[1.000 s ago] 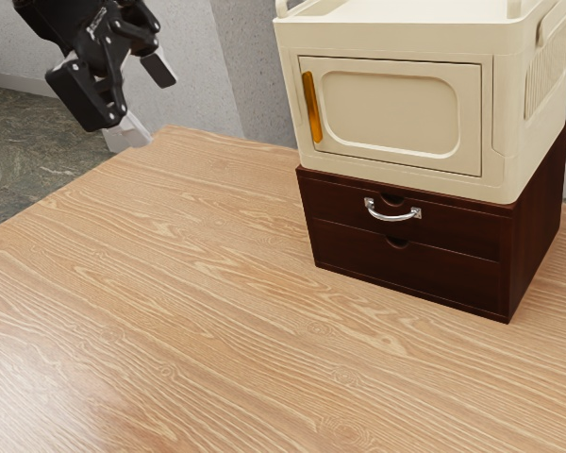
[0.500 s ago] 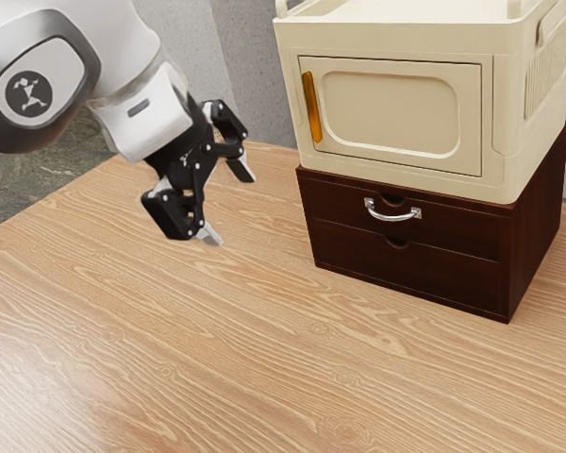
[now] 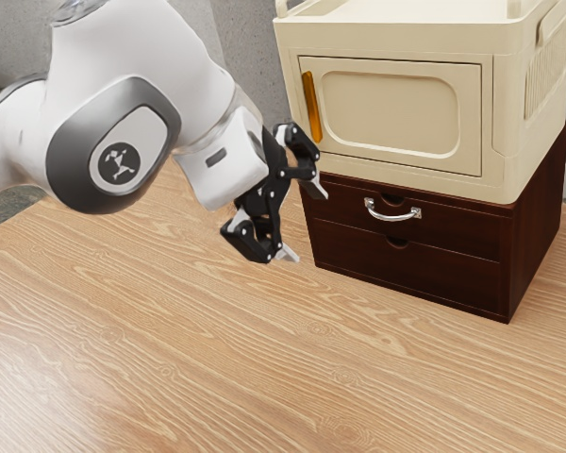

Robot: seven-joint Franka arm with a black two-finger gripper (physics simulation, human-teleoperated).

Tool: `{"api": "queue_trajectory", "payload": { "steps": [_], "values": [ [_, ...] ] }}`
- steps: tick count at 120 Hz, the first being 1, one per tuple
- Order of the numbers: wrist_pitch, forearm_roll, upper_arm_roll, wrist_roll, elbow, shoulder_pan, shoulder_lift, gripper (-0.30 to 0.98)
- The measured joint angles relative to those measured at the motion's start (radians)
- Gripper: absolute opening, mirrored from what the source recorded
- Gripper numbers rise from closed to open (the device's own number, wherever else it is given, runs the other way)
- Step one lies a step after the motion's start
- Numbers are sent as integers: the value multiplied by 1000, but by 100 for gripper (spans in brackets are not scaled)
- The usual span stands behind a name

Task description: Pull the drawer handle with one arm to open the drawer

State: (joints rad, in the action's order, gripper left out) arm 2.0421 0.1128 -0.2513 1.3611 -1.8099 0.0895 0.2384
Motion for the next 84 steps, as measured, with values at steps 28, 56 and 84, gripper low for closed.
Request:
{"api": "queue_trajectory", "payload": {
  "steps": [28,56,84],
  "values": [
    [64,-86,-33,-84,14,0,-112,57],
    [98,-145,-41,-149,57,0,-206,50],
    [119,-211,-42,-194,119,0,-285,44]
  ]
}}
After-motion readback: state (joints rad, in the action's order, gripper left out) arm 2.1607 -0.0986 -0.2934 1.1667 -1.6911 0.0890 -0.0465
